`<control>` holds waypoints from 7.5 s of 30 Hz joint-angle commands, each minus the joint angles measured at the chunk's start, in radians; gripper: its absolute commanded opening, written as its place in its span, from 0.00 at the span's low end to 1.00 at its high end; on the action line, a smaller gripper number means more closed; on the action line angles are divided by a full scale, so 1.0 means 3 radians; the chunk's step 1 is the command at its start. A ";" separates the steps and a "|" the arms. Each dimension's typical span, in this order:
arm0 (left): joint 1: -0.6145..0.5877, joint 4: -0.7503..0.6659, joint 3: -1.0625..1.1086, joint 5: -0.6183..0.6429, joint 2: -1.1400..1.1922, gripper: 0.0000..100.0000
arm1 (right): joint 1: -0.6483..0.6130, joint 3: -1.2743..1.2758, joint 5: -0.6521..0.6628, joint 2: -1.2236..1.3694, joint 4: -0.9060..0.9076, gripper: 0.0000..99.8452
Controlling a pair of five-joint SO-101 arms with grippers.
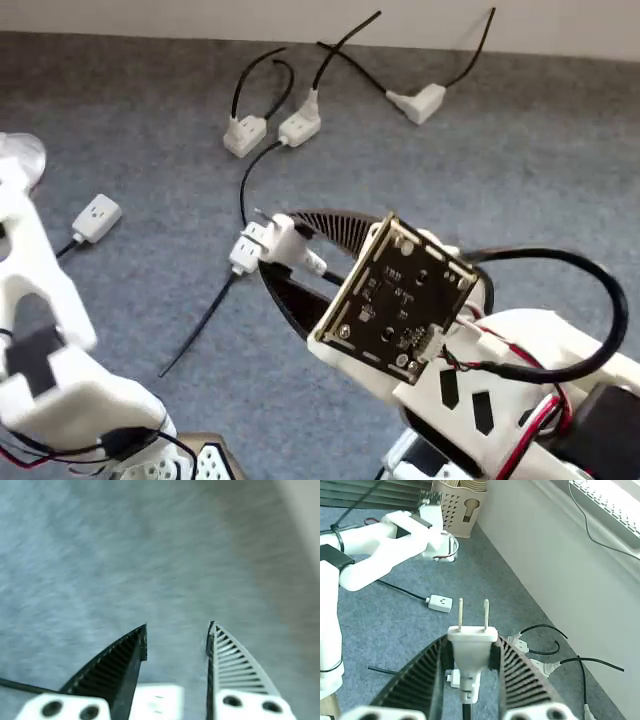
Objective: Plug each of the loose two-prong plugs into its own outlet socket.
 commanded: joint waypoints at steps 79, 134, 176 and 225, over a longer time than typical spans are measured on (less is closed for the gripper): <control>0.2851 -0.1759 0.2974 -0.0164 -0.3649 0.21 | 0.0652 0.2125 0.0102 -0.1174 -0.1271 0.02; 0.3388 -0.1754 0.3240 -0.0159 -0.3644 0.21 | 0.0831 0.2140 0.0097 -0.0534 -0.1409 0.02; 0.3705 -0.1759 0.3445 -0.0169 -0.3644 0.21 | 0.0841 0.2135 0.0102 -0.0606 -0.1419 0.02; 0.2146 0.1923 -0.0350 -0.1734 0.0294 0.21 | 0.2110 -0.0043 -0.1437 0.1476 -0.0647 0.02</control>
